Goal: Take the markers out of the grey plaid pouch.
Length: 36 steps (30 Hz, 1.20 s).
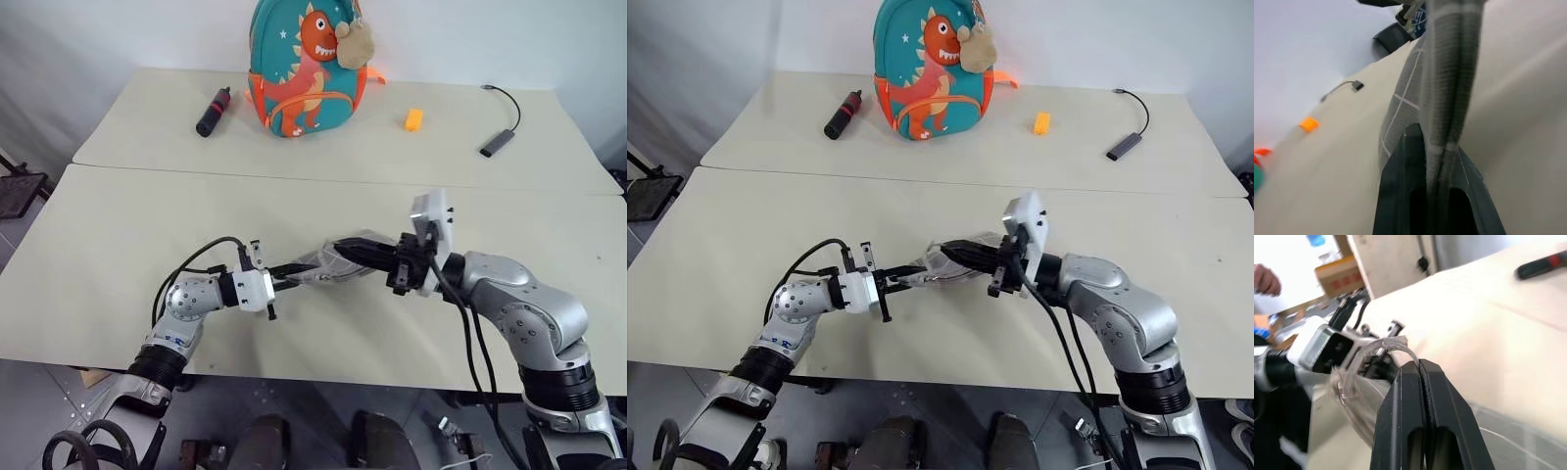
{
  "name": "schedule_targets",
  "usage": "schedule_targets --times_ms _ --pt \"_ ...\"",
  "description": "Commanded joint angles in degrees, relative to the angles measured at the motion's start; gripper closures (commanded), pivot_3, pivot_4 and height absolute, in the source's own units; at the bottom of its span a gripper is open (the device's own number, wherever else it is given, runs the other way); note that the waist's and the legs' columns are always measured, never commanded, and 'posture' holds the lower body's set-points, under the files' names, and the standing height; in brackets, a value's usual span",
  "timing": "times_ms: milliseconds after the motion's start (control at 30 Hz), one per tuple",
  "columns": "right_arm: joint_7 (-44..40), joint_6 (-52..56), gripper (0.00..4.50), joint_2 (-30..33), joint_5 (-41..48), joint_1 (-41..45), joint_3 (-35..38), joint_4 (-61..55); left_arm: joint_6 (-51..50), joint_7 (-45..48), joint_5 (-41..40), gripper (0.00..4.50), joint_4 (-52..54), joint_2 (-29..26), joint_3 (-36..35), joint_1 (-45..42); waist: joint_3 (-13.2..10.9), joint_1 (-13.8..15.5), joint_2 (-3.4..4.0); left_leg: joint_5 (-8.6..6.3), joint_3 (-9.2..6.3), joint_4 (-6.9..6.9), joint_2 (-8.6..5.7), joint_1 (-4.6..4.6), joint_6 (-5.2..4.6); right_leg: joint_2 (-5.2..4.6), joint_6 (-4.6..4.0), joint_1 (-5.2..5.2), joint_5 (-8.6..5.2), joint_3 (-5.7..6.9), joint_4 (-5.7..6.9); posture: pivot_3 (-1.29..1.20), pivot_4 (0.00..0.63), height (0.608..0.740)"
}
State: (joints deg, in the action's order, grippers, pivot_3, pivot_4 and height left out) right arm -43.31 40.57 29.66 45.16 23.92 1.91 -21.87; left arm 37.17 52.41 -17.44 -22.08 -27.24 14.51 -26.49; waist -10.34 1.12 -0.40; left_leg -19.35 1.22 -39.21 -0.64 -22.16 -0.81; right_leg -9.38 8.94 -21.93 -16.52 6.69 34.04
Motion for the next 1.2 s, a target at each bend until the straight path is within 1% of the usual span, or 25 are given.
schedule_targets --times_ms 33,133,267,500,667,767,833,900,1033,1100,1200 --pt "-0.13 -2.46 4.49 -0.24 1.40 -0.44 4.83 1.15 -7.83 5.74 -6.24 4.50 5.45 -0.78 -1.47 1.58 0.00 -0.07 0.00 0.00 0.01 0.00 0.00 0.00 0.00 0.00 0.00 0.00 0.00 0.00 0.00 0.00 0.150 0.740" --pt "0.61 -3.32 4.49 -0.36 1.18 -0.60 6.70 2.78 -11.75 6.92 -7.45 4.50 7.03 -0.23 -3.19 2.30 0.00 -0.08 0.00 0.00 0.02 0.00 0.00 0.04 0.00 0.01 0.00 0.02 0.00 -0.01 0.01 0.00 0.150 0.740" --pt "1.89 -6.31 4.49 -0.40 -1.25 -0.91 8.46 5.38 -16.40 7.69 -8.77 4.50 8.55 0.93 -5.34 2.84 0.00 -0.05 0.00 0.00 0.03 0.00 0.00 0.04 0.00 0.01 0.00 0.02 0.00 -0.02 0.02 0.00 0.150 0.740" --pt "2.49 -11.01 4.49 1.39 -4.33 -1.64 11.76 9.40 -23.85 8.29 -10.52 4.50 11.45 1.81 -8.35 4.03 0.00 -0.03 0.00 0.00 0.03 0.00 -0.01 0.04 0.00 0.01 0.00 0.02 0.00 -0.03 0.01 0.00 0.150 0.740" --pt "4.25 -14.31 4.49 1.93 -6.45 -1.32 12.76 11.19 -27.37 8.39 -10.55 4.50 12.77 1.71 -9.23 5.03 0.00 -0.01 0.00 0.00 0.04 0.00 0.00 0.04 0.00 0.01 0.00 0.02 0.00 -0.03 0.01 0.00 0.150 0.740" --pt "6.62 -17.80 4.49 0.20 -6.38 0.63 14.52 10.91 -31.90 9.00 -10.48 4.50 13.62 0.94 -8.54 6.08 0.01 -0.09 0.01 0.00 0.04 0.00 0.00 0.04 0.00 0.01 0.00 0.02 0.00 -0.04 0.01 0.00 0.150 0.740" --pt "6.02 -19.31 4.49 -0.21 -6.27 1.39 13.66 8.89 -35.16 8.85 -11.61 4.50 14.45 1.31 -8.75 6.55 0.01 -0.25 0.01 0.00 0.05 0.00 0.01 0.06 0.00 0.02 0.00 0.02 0.00 -0.05 0.03 0.00 0.150 0.740" --pt "5.95 -20.81 4.49 -0.78 -6.66 1.96 12.84 7.36 -38.43 7.61 -12.93 4.50 15.44 2.09 -9.33 6.73 0.01 -0.32 0.01 0.00 0.04 0.00 0.03 0.05 0.01 0.03 0.00 0.02 0.00 -0.05 0.03 0.00 0.150 0.740" --pt "5.38 -20.90 4.49 -0.76 -5.86 0.97 11.70 4.29 -47.99 1.51 -19.92 4.50 18.31 6.04 -13.22 5.09 0.01 -0.15 0.01 0.00 0.03 -0.01 0.02 0.05 0.00 0.02 0.00 0.02 0.00 -0.07 0.03 0.00 0.150 0.740" --pt "5.91 -22.06 4.49 -0.13 -7.66 0.23 12.24 5.19 -52.64 -1.37 -23.42 4.50 18.73 7.66 -15.85 4.17 0.01 0.00 0.01 0.00 0.02 -0.01 0.01 0.05 0.00 0.02 0.00 0.03 0.00 -0.08 0.02 0.00 0.150 0.740" --pt "7.80 -24.14 4.49 0.45 -11.16 0.49 13.51 7.85 -58.16 -0.45 -27.51 4.50 20.94 7.67 -17.77 4.41 0.01 0.01 0.01 0.00 0.03 -0.01 0.00 0.05 0.00 0.02 0.00 0.03 0.00 -0.08 0.02 0.00 0.150 0.740"
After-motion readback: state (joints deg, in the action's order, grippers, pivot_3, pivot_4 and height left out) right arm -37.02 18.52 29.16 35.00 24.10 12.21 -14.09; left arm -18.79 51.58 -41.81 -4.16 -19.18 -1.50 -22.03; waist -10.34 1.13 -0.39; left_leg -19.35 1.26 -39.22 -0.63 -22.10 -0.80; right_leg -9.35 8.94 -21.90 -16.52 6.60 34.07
